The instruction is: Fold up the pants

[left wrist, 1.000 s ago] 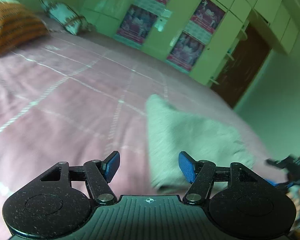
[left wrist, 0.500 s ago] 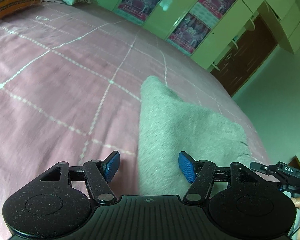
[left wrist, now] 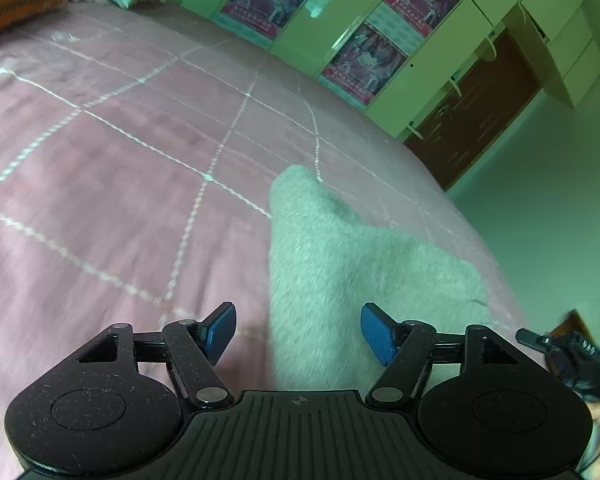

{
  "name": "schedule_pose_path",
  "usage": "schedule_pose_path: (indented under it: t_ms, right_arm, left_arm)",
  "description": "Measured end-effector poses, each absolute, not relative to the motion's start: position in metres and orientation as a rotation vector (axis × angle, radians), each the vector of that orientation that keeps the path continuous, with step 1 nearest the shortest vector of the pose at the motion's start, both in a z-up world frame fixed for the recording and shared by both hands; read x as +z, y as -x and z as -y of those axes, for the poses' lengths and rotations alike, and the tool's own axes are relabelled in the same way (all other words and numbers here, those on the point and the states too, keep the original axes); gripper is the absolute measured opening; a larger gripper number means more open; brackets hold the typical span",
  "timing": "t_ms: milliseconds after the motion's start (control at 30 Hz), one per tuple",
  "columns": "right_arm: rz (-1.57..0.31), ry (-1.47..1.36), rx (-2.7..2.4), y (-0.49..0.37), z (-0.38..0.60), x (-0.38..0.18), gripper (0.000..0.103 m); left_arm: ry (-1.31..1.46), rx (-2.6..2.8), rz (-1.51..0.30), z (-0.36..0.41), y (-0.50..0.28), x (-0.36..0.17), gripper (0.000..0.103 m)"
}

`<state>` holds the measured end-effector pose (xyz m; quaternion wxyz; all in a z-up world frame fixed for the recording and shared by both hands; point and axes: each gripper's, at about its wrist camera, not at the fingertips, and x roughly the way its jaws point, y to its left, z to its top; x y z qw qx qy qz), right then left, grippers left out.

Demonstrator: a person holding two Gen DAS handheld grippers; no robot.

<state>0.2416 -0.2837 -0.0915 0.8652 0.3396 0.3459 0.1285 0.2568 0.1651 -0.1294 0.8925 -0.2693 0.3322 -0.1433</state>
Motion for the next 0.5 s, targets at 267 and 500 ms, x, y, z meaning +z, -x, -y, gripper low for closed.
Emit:
schedule_pose_path:
  t_ms: [267,500]
  right_arm:
    - [-0.818,-0.794,0.331,-0.274,0.288,-0.125,0.071]
    - [-0.854,-0.701,0.359,-0.295,0.270,-0.121,0.070]
  left_arm:
    - [0.694,-0.388,-0.823,-0.156,-0.308,-0.157,0.071]
    - [1.011,-0.462,-0.821,-0.161,-0.338,-0.186,0.080]
